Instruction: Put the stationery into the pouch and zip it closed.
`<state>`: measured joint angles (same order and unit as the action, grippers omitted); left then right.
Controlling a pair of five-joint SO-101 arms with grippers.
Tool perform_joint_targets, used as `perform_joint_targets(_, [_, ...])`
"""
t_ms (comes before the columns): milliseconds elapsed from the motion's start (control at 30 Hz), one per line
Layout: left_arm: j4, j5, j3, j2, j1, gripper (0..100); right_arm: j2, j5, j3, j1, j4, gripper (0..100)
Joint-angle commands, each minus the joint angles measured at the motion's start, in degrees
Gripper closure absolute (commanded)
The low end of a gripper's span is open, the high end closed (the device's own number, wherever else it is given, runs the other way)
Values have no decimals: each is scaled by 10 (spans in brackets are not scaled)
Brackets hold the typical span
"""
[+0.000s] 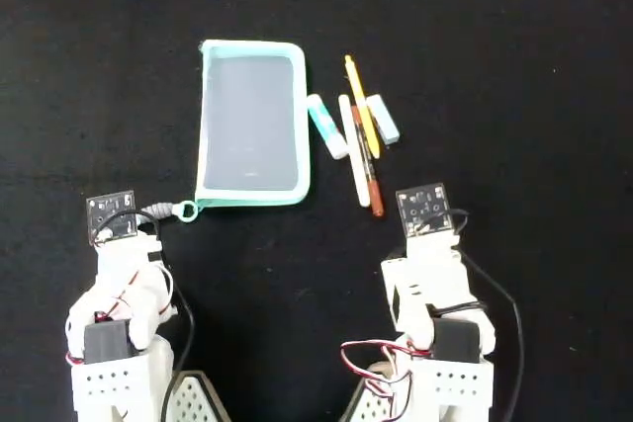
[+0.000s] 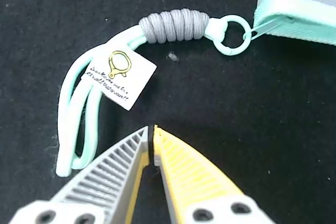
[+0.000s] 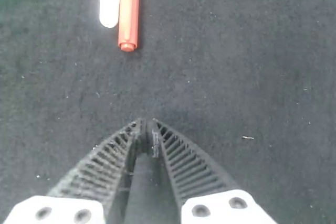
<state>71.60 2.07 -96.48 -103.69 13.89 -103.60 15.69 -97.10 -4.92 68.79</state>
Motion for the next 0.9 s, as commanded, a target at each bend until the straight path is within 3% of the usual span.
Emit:
perform_joint_targets(0, [-18, 4, -8, -4, 7, 967, -36, 4, 6, -8, 4, 984])
perform_joint_targets(300, [-23, 4, -8, -4, 6, 967, -36, 4, 6, -8, 4, 984])
perform_joint_targets(533, [-128, 3, -8, -4, 10, 966, -36, 4, 6, -8, 4, 984])
perform_joint_targets(700, [-181, 3, -2, -4, 10, 863, -36, 4, 6, -8, 4, 984])
perform_joint_targets(867, [-175, 3, 47, 1, 44, 852, -36, 4, 6, -8, 4, 984])
